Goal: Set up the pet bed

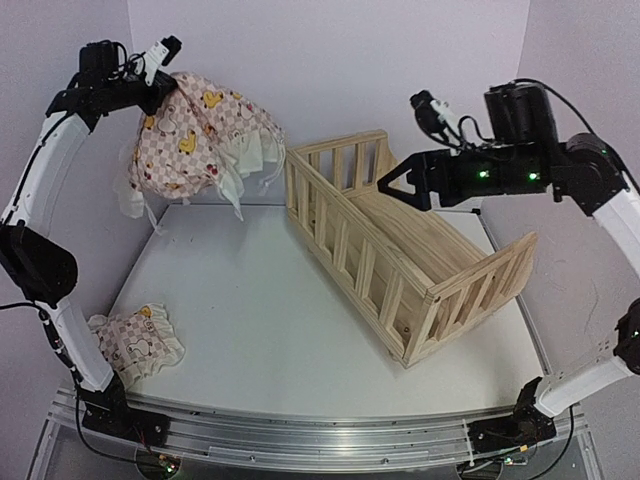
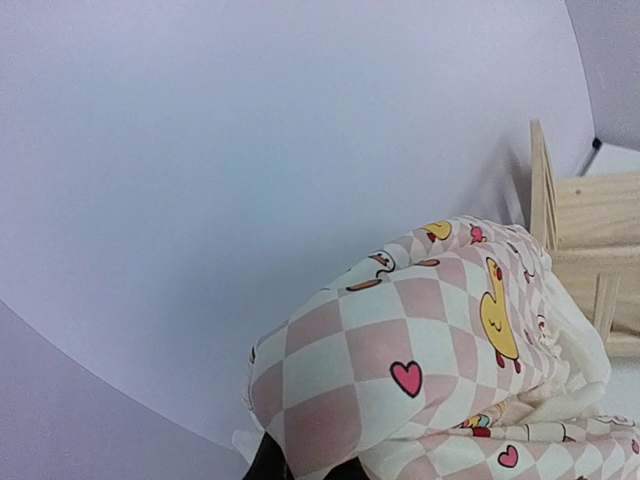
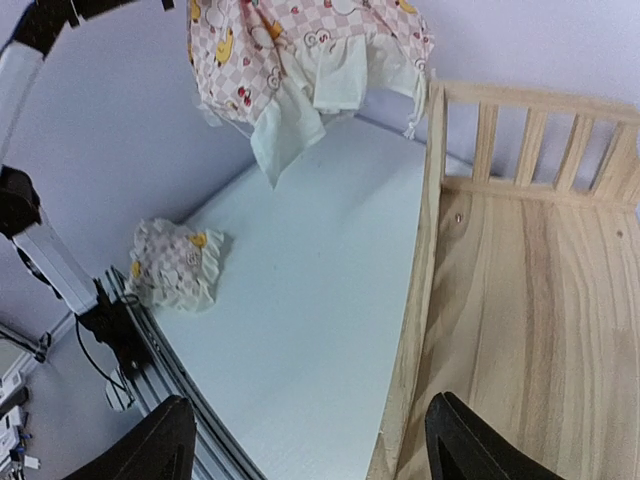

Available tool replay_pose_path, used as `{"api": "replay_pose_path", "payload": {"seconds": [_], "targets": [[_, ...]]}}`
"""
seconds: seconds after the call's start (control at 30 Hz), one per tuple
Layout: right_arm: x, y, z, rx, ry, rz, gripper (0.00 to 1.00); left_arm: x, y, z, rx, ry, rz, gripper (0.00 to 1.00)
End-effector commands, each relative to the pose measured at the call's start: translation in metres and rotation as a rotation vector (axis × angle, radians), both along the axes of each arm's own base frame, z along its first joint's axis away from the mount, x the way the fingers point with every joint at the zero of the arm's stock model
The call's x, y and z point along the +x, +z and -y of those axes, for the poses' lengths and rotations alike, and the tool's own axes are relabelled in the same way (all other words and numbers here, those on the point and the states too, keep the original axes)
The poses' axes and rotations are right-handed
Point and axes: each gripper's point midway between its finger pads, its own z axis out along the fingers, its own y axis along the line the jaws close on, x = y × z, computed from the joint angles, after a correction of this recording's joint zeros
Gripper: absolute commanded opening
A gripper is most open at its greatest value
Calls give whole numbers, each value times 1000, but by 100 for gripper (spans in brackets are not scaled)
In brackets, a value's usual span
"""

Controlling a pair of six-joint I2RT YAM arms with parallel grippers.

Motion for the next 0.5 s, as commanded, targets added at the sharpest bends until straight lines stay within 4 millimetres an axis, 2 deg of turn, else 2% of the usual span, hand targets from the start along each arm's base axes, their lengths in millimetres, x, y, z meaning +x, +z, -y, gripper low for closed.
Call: {"api": "replay_pose_path", "payload": {"seconds": [0.0, 0.1, 0.17, 0.33, 0.47], "targets": [[5, 43, -2, 138, -21, 116, 80, -63, 110, 7, -126, -84, 264, 0], [1, 54, -28, 230, 70, 87, 77, -85, 130, 20, -257, -171, 260, 0], [4, 62, -51, 301, 120, 61, 73, -91, 139, 28, -328, -199, 249, 0], [-2, 72, -128, 421, 268, 47, 71, -91, 140, 54, -422, -215, 210, 0], [-6, 73, -172, 419, 290, 119, 75, -90, 141, 64, -449, -225, 203, 0]]}}
